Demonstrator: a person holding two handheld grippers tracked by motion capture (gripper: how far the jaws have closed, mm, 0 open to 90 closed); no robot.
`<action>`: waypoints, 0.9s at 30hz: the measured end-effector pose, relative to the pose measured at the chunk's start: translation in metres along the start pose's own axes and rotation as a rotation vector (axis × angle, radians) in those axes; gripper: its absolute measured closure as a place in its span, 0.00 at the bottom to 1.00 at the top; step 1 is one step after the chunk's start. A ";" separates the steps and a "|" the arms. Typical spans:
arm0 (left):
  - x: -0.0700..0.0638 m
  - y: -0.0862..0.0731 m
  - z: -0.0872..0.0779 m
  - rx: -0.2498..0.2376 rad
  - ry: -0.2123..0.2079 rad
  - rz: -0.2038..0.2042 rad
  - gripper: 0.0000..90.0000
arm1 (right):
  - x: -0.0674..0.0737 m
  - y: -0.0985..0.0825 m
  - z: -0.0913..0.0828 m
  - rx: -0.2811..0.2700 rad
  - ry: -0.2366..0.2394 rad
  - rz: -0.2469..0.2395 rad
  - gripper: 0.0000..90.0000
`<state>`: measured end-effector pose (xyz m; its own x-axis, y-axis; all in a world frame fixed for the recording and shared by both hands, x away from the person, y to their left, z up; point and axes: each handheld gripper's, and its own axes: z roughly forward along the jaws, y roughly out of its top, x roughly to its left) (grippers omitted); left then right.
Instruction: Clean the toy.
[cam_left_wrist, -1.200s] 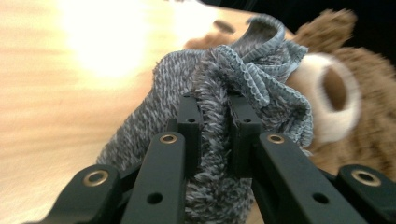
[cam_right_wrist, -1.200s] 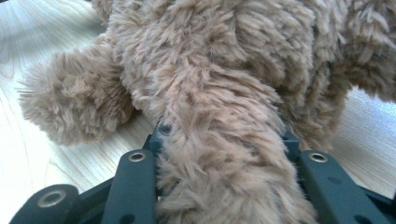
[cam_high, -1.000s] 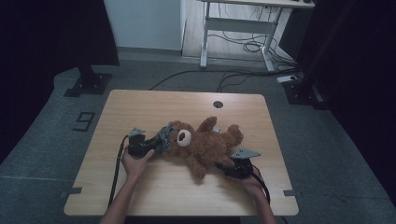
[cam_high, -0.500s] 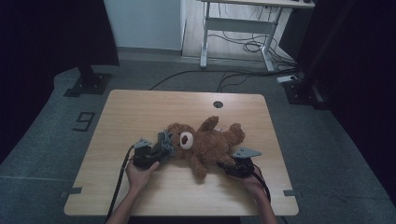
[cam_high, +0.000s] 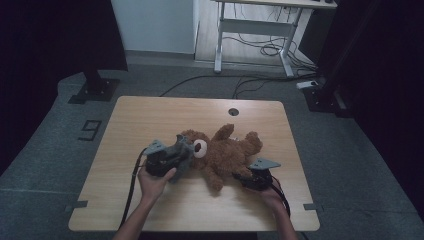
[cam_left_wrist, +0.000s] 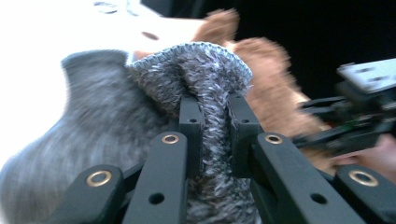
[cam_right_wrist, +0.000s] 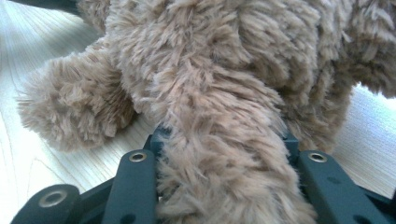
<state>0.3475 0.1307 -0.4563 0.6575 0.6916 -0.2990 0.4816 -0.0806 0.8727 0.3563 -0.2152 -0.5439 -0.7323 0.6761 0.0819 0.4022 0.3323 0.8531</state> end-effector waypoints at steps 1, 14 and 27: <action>-0.012 0.006 0.009 0.006 -0.024 0.028 0.88 | 0.000 0.000 0.000 0.000 0.000 0.001 0.64; -0.089 -0.002 0.127 0.148 -0.051 0.191 0.87 | -0.001 -0.002 -0.001 0.001 0.009 0.007 0.64; -0.053 -0.012 0.090 0.100 0.045 0.173 0.88 | -0.001 -0.003 -0.002 0.008 0.019 0.009 0.65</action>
<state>0.3590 0.0306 -0.4851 0.7097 0.6926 -0.1285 0.4205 -0.2702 0.8661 0.3549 -0.2183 -0.5457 -0.7391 0.6662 0.0996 0.4133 0.3317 0.8480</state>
